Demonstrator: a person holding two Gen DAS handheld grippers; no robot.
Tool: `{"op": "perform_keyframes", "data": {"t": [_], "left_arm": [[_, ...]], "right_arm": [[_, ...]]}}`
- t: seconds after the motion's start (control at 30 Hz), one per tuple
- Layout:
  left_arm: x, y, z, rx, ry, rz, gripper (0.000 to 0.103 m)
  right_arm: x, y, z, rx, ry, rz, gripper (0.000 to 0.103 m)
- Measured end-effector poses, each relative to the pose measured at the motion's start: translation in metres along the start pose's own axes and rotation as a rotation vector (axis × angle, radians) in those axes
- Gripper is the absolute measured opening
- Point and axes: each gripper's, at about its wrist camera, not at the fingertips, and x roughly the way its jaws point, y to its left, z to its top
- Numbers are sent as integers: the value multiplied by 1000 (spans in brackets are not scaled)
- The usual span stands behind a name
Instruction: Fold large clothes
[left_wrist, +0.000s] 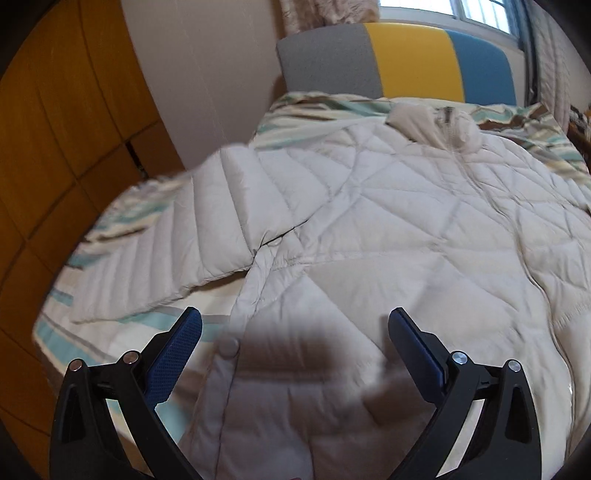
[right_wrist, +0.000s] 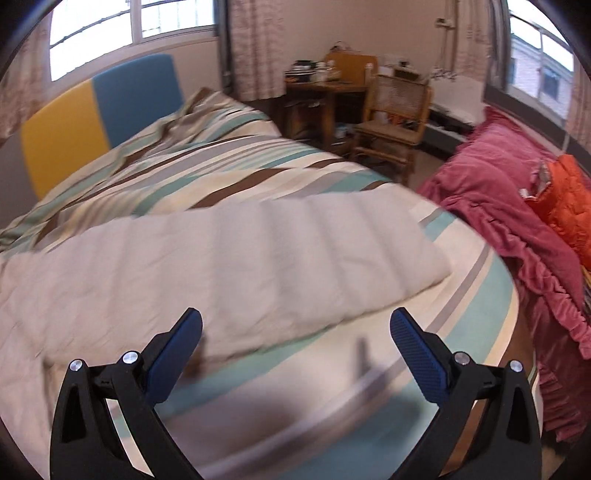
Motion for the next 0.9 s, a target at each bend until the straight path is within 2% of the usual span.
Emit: {"op": "perform_keyframes", "data": {"t": [0.1,0.17,0.3,0.4,0.47,0.57,0.63,0.73,0.9], "left_arm": [[20,14,1,-76,16,-40,100],[28,23,-1,-111,10,-51,100],[43,32,-7,-156,45,-66,100],[46,27,-10,-142,50,-47,100],[47,22,-10,-118,52,-24,100],[51,20,-10,-105,65,-18,100],[53,24,-10,-122,75,-41,100],[55,28,-11,-141,79,-60,100],[52,25,-12,-133,63,-38,100]], "right_arm": [[21,-10,13,28,16,-41,93],[37,-11,17,40,58,-58,84],[55,-15,19,80,111,-45,77],[51,-8,17,50,101,-41,56],[48,-1,17,15,93,-18,33],[47,11,18,-35,72,1,17],[38,20,19,-55,35,14,13],[18,38,17,-87,-33,60,13],[-27,90,8,-202,-145,169,13]]}}
